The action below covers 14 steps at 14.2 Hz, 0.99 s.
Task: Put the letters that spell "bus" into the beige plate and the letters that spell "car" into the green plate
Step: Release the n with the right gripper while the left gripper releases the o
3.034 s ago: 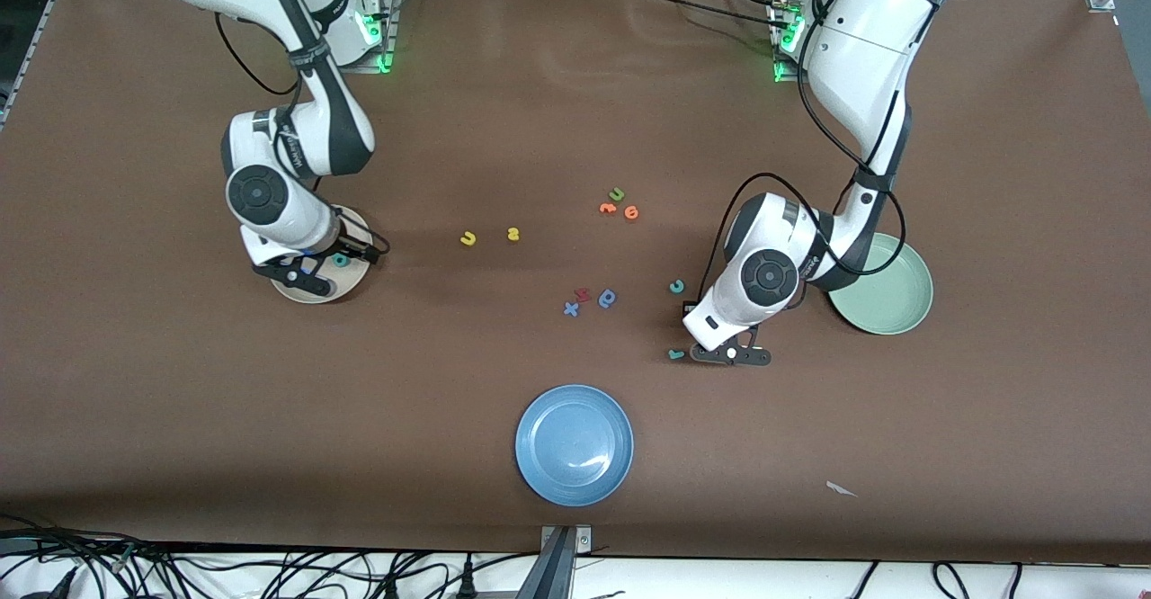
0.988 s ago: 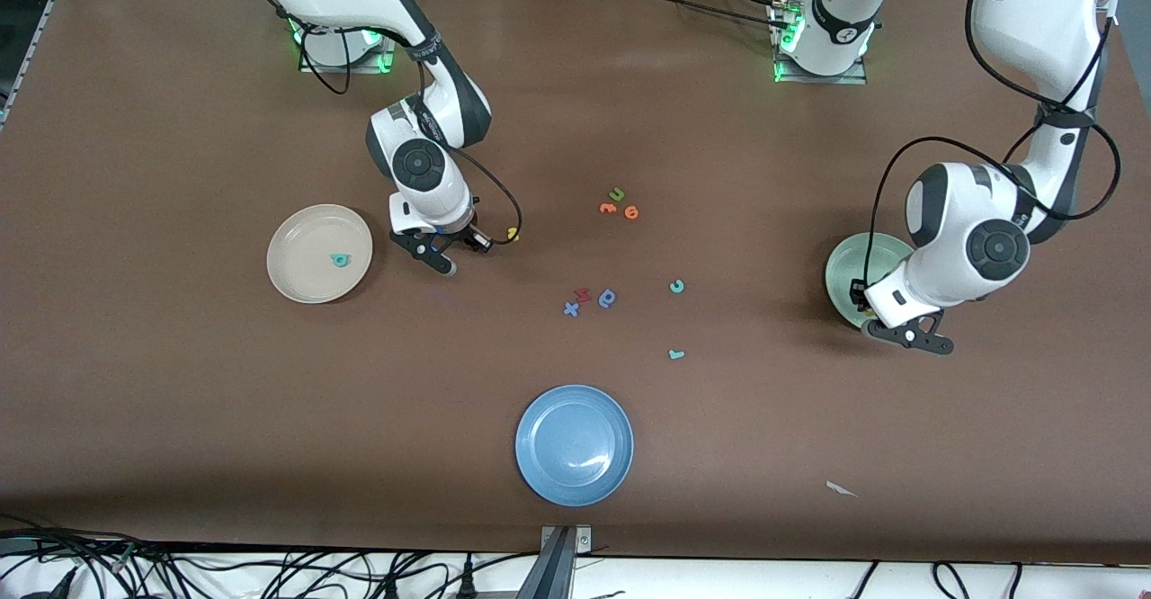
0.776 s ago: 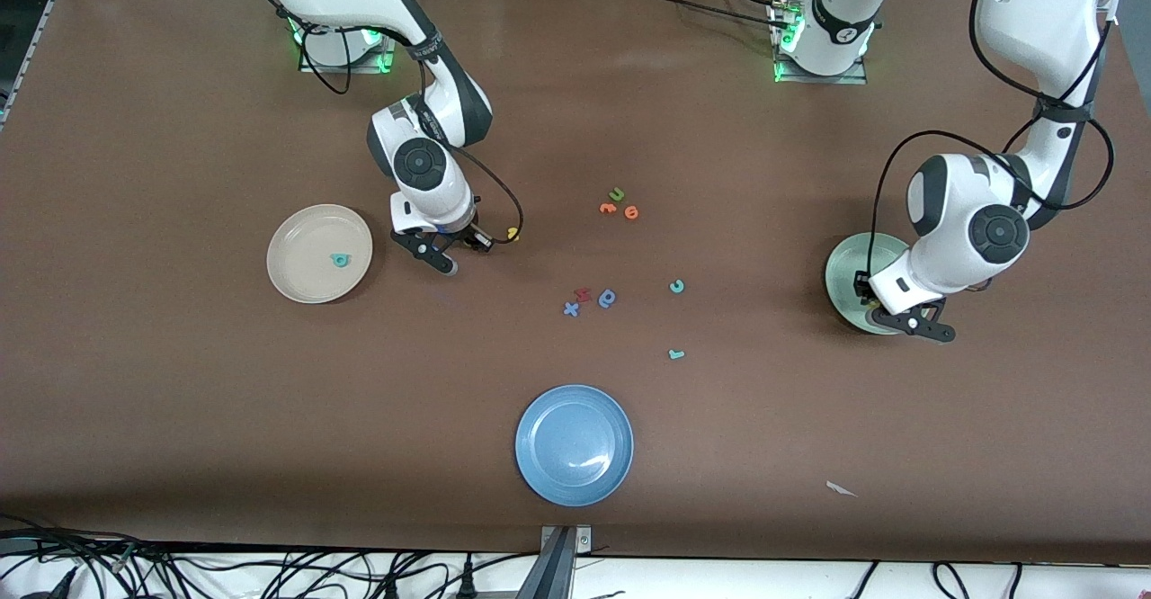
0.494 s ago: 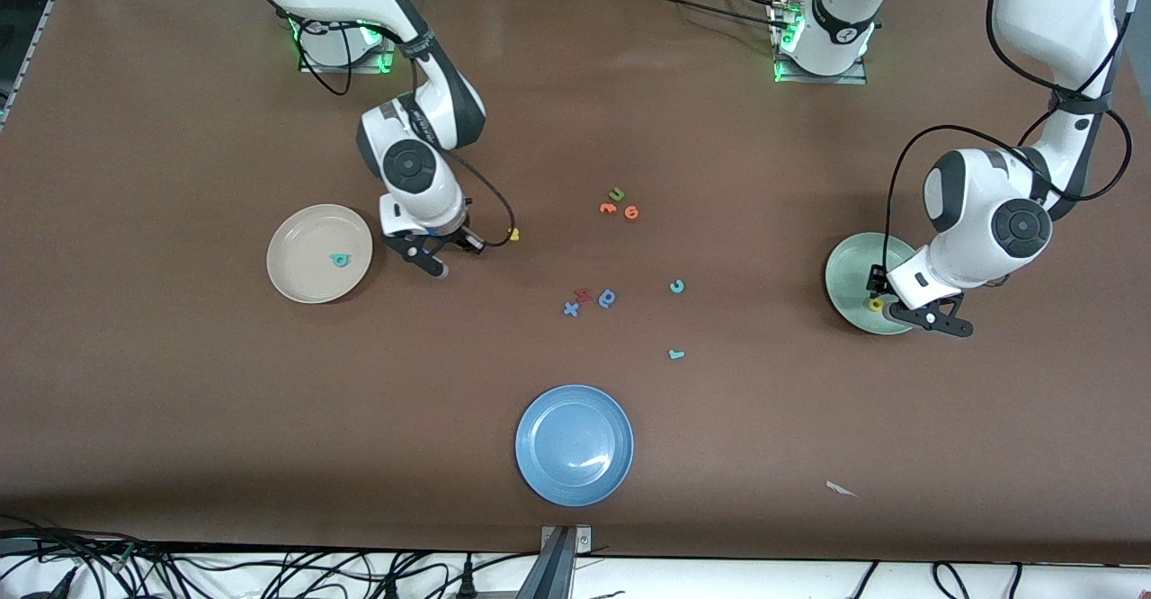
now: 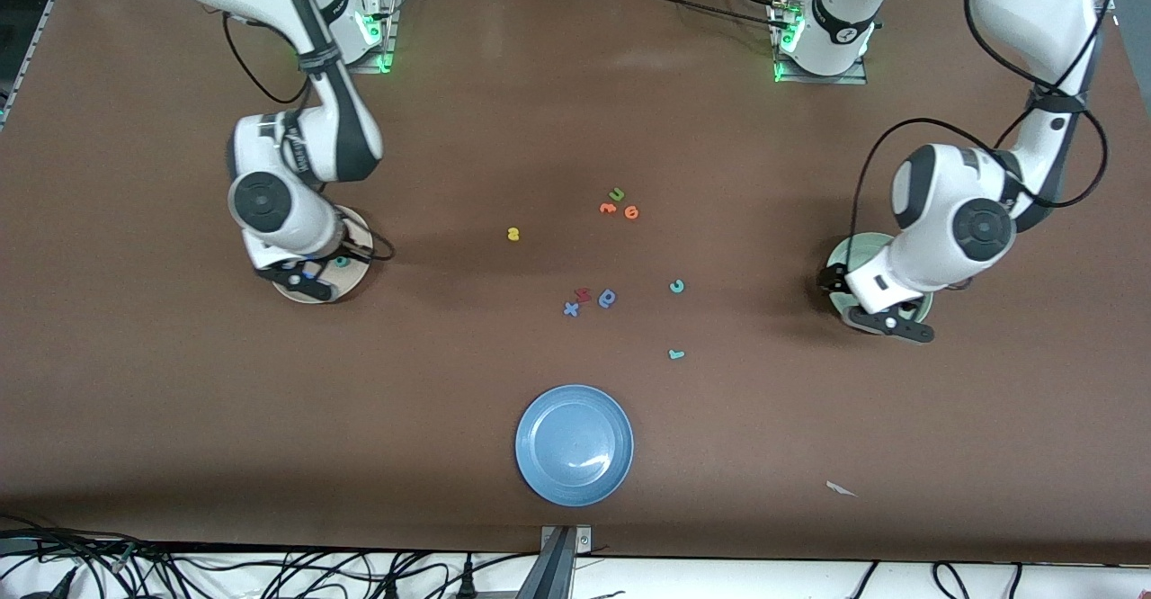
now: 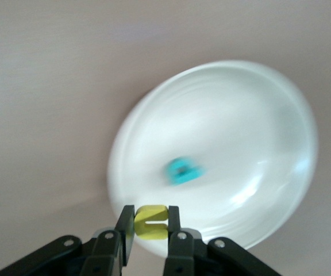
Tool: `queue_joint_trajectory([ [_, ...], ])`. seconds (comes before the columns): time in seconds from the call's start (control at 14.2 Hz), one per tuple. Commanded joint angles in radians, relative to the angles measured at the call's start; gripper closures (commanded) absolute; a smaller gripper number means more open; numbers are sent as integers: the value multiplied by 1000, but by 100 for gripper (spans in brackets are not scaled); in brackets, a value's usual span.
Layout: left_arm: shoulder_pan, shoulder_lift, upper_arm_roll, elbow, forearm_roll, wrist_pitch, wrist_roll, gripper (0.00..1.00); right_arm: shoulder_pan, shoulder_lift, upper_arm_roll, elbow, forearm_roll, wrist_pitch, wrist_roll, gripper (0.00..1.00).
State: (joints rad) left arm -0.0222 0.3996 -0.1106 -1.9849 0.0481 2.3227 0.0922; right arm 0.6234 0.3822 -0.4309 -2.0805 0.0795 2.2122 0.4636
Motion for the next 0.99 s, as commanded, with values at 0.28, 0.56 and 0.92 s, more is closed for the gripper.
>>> queue_joint_trajectory([
  [0.28,-226,88,-9,87,12,-22,-415,1,-17,14,-42,-116,19,6,-132,60],
  [0.56,-323,201,-9,219,12,-22,-635,1,-19,-38,-42,-78,20,-63,-129,1],
  [0.92,-372,280,-9,290,9,-22,-744,5,4,-49,26,26,196,-117,-99,5],
])
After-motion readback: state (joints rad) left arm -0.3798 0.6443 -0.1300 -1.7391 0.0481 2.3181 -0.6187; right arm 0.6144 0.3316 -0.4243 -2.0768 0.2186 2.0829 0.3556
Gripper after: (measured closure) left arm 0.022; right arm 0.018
